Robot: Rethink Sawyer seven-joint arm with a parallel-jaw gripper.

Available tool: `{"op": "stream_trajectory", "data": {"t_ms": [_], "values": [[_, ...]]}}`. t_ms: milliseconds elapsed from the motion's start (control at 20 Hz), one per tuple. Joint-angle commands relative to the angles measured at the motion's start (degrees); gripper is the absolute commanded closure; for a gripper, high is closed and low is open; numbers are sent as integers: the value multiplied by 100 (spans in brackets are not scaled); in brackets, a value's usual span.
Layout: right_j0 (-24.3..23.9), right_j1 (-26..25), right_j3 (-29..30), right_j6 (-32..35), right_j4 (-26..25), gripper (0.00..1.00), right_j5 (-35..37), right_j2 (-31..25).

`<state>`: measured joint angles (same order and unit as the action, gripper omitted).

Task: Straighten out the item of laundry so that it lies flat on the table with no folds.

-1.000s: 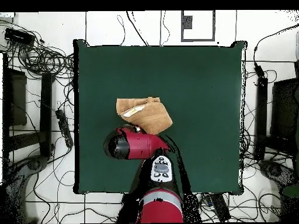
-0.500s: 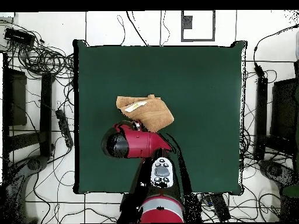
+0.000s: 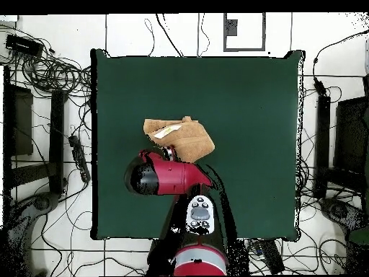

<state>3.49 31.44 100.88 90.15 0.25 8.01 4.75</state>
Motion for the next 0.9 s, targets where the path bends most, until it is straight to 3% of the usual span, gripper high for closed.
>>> {"op": "stream_trajectory", "data": {"t_ms": [50,250,650,900], "values": [[192,-55,-221,1092,52,0,-550,-309],[97,-48,-157,1055,104,0,-351,-395],[136,313,-267,883,292,0,995,-357],[32,253,-546,761,275,0,1354,-453]]}}
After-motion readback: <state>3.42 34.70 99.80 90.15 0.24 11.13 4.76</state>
